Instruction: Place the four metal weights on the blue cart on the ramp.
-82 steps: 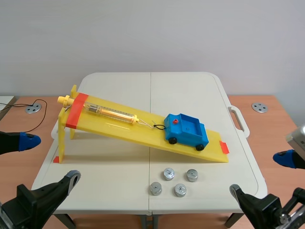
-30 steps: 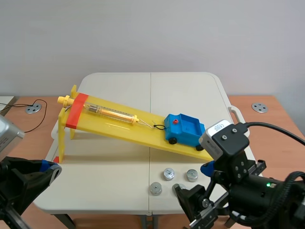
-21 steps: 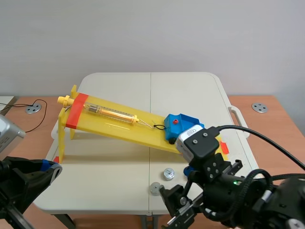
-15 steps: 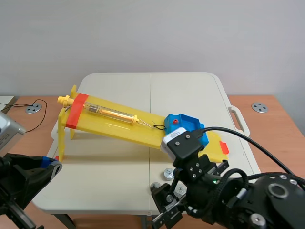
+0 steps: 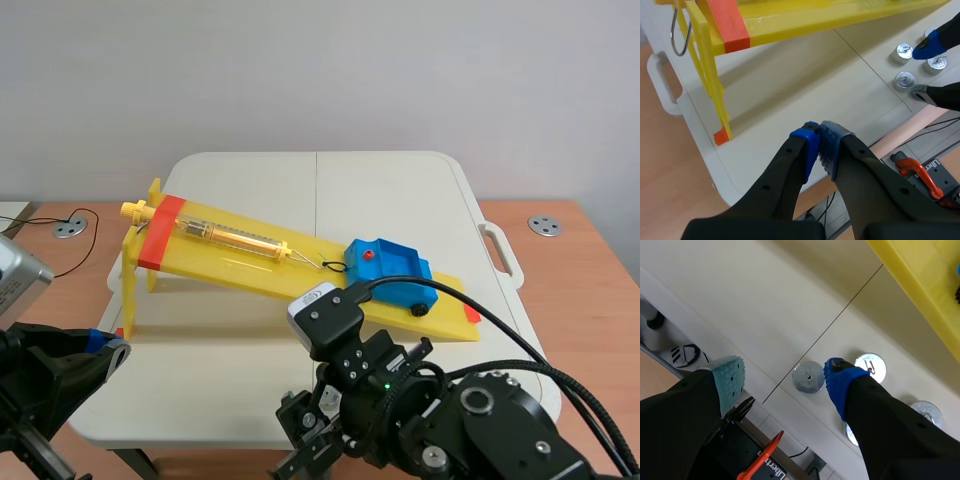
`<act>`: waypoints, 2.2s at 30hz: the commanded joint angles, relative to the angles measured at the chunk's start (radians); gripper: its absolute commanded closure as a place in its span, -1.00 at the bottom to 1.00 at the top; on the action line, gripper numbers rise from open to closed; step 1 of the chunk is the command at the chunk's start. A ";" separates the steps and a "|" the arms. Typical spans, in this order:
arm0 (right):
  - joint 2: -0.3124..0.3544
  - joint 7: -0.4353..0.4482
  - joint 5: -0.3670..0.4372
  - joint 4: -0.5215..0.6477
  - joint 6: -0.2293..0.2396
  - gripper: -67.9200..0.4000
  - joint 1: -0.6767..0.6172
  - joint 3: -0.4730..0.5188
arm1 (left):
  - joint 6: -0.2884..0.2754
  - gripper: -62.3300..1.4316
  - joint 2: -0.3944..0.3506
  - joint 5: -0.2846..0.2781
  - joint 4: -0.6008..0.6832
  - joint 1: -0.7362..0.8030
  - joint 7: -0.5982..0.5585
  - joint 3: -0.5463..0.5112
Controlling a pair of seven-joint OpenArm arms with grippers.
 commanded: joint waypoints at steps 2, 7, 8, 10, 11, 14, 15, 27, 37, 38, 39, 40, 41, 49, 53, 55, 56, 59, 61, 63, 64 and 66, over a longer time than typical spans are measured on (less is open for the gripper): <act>-0.029 0.151 0.004 0.023 -0.051 -0.03 0.079 -0.004 | -0.018 0.87 0.011 -0.052 0.045 -0.020 -0.103 -0.006; -0.047 0.157 0.001 -0.019 -0.065 -0.03 0.105 -0.016 | -0.018 0.87 0.011 -0.052 0.045 -0.020 -0.103 -0.006; -0.051 0.161 0.001 -0.027 -0.066 -0.02 0.106 -0.016 | -0.018 0.87 0.011 -0.052 0.045 -0.020 -0.103 -0.006; -0.056 0.179 0.001 -0.041 -0.066 -0.01 0.107 -0.016 | -0.018 0.87 0.011 -0.052 0.045 -0.020 -0.103 -0.006; -0.058 0.189 0.001 -0.048 -0.066 -0.01 0.106 -0.016 | -0.018 0.87 0.011 -0.052 0.045 -0.020 -0.103 -0.006; -0.061 0.201 0.001 -0.068 -0.065 0.02 0.106 -0.016 | -0.018 0.87 0.011 -0.052 0.045 -0.019 -0.103 -0.006; -0.061 0.204 0.001 -0.073 -0.065 0.03 0.106 -0.016 | -0.018 0.87 0.011 -0.052 0.045 -0.019 -0.103 -0.006; -0.061 0.230 0.002 -0.121 -0.065 0.43 0.107 -0.016 | -0.018 0.87 0.011 -0.052 0.045 -0.019 -0.103 -0.006; -0.055 0.214 0.002 -0.130 -0.066 0.97 0.106 -0.016 | -0.018 0.87 0.011 -0.052 0.045 -0.019 -0.103 -0.006; -0.051 0.214 0.002 -0.130 -0.066 0.97 0.106 -0.015 | -0.018 0.87 0.011 -0.052 0.045 -0.019 -0.103 -0.006; -0.047 0.212 0.002 -0.128 -0.066 0.97 0.106 -0.014 | -0.018 0.87 0.011 -0.052 0.045 -0.019 -0.103 -0.006; -0.040 0.208 0.002 -0.121 -0.066 0.97 0.106 -0.013 | -0.018 0.87 0.011 -0.052 0.045 -0.019 -0.103 -0.006; -0.031 0.203 0.007 -0.109 -0.066 0.97 0.106 -0.013 | -0.018 0.87 0.011 -0.052 0.045 -0.019 -0.103 -0.006; 0.070 0.117 0.088 0.125 -0.077 0.97 0.052 0.016 | -0.018 0.87 0.011 -0.052 0.045 -0.019 -0.103 -0.006; 0.108 0.072 0.172 0.255 -0.077 0.97 -0.013 0.086 | -0.018 0.87 0.011 -0.052 0.045 -0.019 -0.103 -0.006; 0.126 0.046 0.226 0.323 -0.076 0.97 -0.051 0.126 | -0.018 0.87 0.011 -0.052 0.045 -0.019 -0.103 -0.006; 0.134 0.035 0.250 0.358 -0.076 0.97 -0.071 0.148 | -0.018 0.87 0.011 -0.052 0.045 -0.019 -0.103 -0.006; 0.147 0.000 0.310 0.465 -0.076 0.97 -0.127 0.219 | -0.018 0.87 0.011 -0.052 0.045 -0.019 -0.103 -0.006; 0.147 -0.010 0.352 0.527 -0.076 0.97 -0.153 0.272 | -0.018 0.87 0.011 -0.052 0.045 -0.020 -0.103 -0.006; 0.147 -0.024 0.408 0.572 -0.076 0.97 -0.163 0.320 | -0.018 0.87 0.011 -0.052 0.045 -0.020 -0.103 -0.006; 0.146 -0.027 0.432 0.587 -0.076 0.97 -0.163 0.341 | -0.018 0.87 0.011 -0.052 0.045 -0.020 -0.103 -0.006; 0.137 -0.026 0.462 0.597 -0.076 0.97 -0.152 0.380 | -0.018 0.87 0.011 -0.052 0.045 -0.020 -0.103 -0.006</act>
